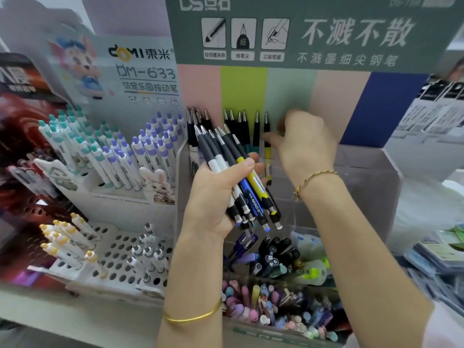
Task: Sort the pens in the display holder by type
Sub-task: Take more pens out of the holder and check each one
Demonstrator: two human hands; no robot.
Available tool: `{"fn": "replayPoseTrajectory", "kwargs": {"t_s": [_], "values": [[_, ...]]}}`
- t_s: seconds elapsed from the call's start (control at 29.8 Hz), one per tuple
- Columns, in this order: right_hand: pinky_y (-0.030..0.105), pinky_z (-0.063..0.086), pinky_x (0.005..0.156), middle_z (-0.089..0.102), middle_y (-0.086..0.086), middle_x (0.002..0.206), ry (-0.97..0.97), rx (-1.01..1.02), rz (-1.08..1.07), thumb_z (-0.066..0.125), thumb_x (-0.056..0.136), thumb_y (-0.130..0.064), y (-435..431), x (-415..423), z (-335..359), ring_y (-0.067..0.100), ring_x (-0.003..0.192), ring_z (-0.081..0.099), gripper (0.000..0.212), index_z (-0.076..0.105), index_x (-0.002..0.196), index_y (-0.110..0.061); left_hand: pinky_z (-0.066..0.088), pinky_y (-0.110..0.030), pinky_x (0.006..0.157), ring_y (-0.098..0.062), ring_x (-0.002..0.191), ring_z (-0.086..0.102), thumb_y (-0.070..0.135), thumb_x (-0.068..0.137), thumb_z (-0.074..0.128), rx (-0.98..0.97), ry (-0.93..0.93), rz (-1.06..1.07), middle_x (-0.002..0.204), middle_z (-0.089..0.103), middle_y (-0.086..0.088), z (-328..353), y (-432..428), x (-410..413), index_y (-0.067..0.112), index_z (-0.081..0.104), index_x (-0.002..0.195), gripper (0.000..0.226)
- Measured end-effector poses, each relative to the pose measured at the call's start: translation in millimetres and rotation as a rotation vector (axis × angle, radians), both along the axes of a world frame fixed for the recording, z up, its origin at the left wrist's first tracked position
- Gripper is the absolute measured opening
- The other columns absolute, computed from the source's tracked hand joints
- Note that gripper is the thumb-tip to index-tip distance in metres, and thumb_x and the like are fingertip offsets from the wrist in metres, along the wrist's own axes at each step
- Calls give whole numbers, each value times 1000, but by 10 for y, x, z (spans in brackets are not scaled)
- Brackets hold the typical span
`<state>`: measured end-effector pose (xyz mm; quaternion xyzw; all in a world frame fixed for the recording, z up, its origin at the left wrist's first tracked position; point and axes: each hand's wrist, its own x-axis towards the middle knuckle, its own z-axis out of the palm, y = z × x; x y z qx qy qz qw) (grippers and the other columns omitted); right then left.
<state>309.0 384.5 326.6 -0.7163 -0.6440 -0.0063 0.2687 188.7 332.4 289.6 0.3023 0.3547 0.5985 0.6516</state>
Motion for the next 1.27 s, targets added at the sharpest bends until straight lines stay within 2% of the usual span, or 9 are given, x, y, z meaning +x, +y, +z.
{"fn": "replayPoseTrajectory", "kwargs": {"t_s": [0.1, 0.2, 0.4, 0.67, 0.84, 0.91, 1.07, 1.17, 1.27], "values": [[31, 46, 67, 69, 4, 83, 206, 177, 174, 63, 86, -36, -141, 52, 51, 24, 82, 62, 25, 66, 85, -12, 59, -33, 67, -17, 80, 71, -2, 84, 61, 27, 51, 28, 91, 68, -11, -18, 14, 37, -9, 51, 124, 42], [27, 50, 63, 66, 0, 65, 403, 3, 419, 69, 80, -38, -266, -12, 105, 12, 62, 61, 29, 66, 74, -10, 58, -37, 67, -25, 77, 68, -5, 79, 67, 92, 96, 34, 86, 67, -15, -23, 22, 79, -7, 56, 115, 38], [19, 49, 45, 66, 7, 59, 350, -218, 525, 71, 81, -20, -221, 43, 150, 11, 45, 61, 17, 64, 72, -7, 58, -34, 64, -23, 72, 67, -6, 78, 66, 127, 153, 22, 86, 67, -16, -49, -8, 107, -5, 57, 114, 37], [30, 54, 54, 70, 17, 71, 251, -193, 473, 55, 77, -7, -249, -5, 99, 24, 57, 67, 15, 64, 81, 4, 56, -31, 60, -21, 70, 68, -1, 78, 67, 110, 162, -26, 81, 68, -14, -97, -18, 107, -3, 61, 106, 29], [26, 50, 63, 70, 15, 71, 176, -145, 519, 63, 84, -20, -312, -33, 119, 17, 62, 63, 21, 69, 79, -1, 58, -49, 70, -35, 83, 67, 5, 66, 79, 102, 184, 36, 99, 64, -31, -89, 4, 80, -6, 54, 118, 60], [27, 49, 62, 69, 16, 68, 168, -127, 531, 63, 83, -19, -315, -27, 125, 18, 59, 62, 22, 69, 77, 1, 57, -41, 68, -31, 80, 68, 5, 66, 80, 110, 176, 35, 93, 67, -25, -92, 4, 72, -5, 56, 116, 56], [54, 52, 64, 63, 25, 70, 532, 97, 363, 59, 81, -14, -129, 39, 92, 40, 65, 63, 22, 61, 75, 7, 55, -28, 60, -22, 69, 65, -3, 85, 62, 42, 103, -23, 76, 65, -12, -107, 25, -3, -5, 58, 92, 9], [41, 53, 69, 60, 2, 76, 603, 434, 235, 59, 83, -18, -97, 94, 158, 26, 73, 62, 7, 56, 82, -12, 56, -27, 60, -14, 66, 67, -11, 85, 56, 1, 23, -19, 80, 66, -5, -92, 10, -25, -4, 56, 105, 21], [25, 34, 65, 54, 2, 86, 307, 465, 162, 59, 85, -18, -75, 108, 142, 19, 77, 49, 10, 49, 86, -15, 56, -27, 59, -13, 70, 69, -12, 85, 54, 25, 18, -41, 82, 70, -5, -63, -22, -21, -5, 55, 107, 23]]}}
